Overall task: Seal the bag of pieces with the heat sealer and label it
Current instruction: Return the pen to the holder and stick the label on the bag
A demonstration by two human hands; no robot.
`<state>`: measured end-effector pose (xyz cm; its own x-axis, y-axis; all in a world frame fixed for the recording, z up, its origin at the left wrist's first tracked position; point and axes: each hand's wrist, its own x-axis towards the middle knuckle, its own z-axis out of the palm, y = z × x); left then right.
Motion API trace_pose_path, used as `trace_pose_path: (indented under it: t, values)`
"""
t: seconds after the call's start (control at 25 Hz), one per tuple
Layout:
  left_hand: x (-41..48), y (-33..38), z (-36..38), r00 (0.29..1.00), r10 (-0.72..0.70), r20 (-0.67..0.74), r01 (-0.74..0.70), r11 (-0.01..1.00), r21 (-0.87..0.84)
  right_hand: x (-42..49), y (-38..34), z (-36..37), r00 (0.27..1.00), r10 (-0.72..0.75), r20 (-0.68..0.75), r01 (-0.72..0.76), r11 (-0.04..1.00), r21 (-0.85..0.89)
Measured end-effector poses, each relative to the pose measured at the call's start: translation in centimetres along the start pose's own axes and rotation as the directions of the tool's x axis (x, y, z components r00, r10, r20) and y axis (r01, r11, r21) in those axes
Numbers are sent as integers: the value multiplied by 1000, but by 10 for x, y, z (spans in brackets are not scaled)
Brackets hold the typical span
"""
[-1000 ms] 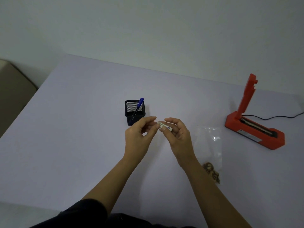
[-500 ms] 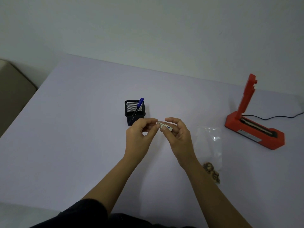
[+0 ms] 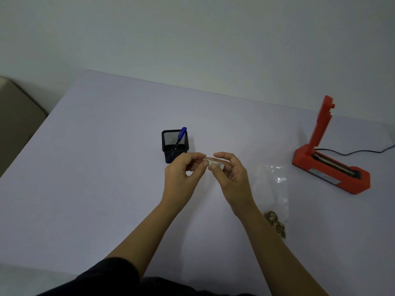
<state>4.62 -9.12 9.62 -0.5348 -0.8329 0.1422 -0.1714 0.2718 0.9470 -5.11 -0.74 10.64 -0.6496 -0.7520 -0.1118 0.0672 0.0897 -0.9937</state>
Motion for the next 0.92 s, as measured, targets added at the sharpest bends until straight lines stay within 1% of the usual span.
trace_pose_path:
  t: [0.12, 0.36, 0.48, 0.64, 0.76, 0.84, 0.92]
  values:
    - [0, -2, 1, 1000, 20, -13, -19, 1000, 19, 0, 1, 0, 1000, 6, 2, -6, 1000, -4]
    - [-5, -5, 6, 988, 88, -125, -82, 995, 54, 1, 1, 2, 1000, -11, 1, 11, 999, -36]
    - [-5, -6, 8, 979, 119, -165, -108, 992, 71, 1, -1, 3, 1000, -3, 3, 3, 1000, -14]
    - [-5, -5, 9, 975, 136, -175, -126, 990, 71, 1, -4, 3, 1000, -15, -6, 15, 1000, -8]
    - [-4, -1, 8, 989, 80, -125, -80, 997, 6, 1, -3, 2, 1000, -14, -8, 14, 1000, -10]
    - [-1, 0, 6, 998, -13, -66, 10, 999, -47, 1, -4, 1, 1000, -21, 2, 21, 1000, -12]
    - [2, 0, 5, 995, -104, 7, 104, 992, -77, 2, -4, -2, 999, -42, 18, 43, 997, -70]
